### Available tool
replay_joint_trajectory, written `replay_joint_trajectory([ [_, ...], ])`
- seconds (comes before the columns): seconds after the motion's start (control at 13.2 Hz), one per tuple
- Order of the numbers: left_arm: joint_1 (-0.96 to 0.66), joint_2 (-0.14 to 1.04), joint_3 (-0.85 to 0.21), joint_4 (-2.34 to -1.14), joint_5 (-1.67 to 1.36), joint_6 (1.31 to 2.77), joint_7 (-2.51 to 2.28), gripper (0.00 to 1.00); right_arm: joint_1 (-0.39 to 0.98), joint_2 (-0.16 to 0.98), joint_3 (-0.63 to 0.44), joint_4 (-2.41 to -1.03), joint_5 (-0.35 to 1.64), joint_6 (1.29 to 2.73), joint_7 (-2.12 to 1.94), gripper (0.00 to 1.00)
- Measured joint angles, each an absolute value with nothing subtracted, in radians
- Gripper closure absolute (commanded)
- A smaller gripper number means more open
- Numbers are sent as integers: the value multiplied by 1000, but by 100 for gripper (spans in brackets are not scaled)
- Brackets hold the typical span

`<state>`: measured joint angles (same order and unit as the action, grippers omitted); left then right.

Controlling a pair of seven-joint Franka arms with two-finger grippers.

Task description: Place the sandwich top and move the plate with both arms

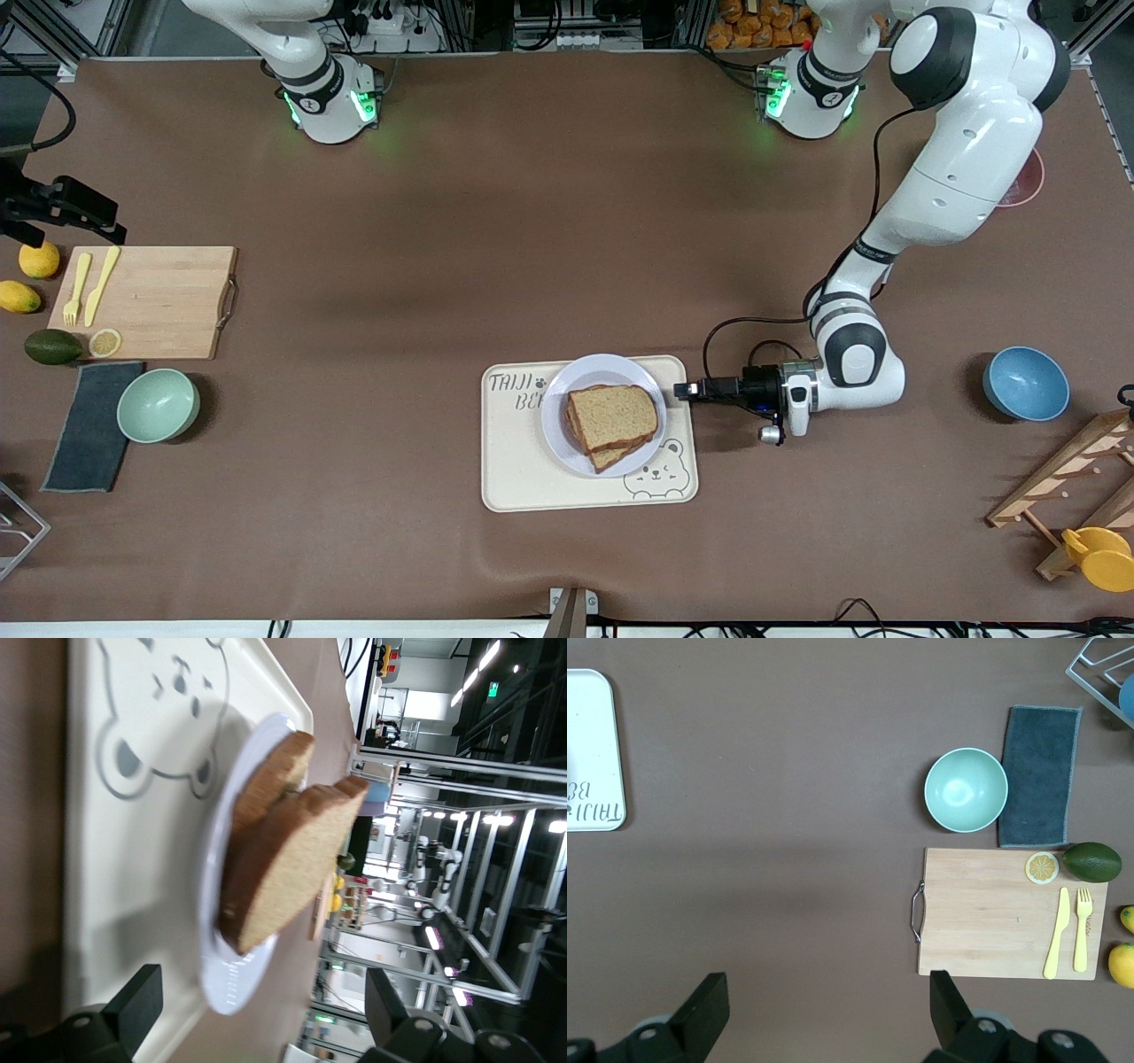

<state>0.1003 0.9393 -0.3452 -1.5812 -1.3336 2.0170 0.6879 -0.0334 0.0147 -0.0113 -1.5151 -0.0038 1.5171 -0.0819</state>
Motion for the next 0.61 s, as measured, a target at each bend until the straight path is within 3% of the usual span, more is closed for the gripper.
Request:
replay_joint_trajectory([
  [0.61, 150, 735, -344, -1584, -1041, 1915, 165, 0, -33, 15, -11, -1517, -3, 1517, -82, 0],
])
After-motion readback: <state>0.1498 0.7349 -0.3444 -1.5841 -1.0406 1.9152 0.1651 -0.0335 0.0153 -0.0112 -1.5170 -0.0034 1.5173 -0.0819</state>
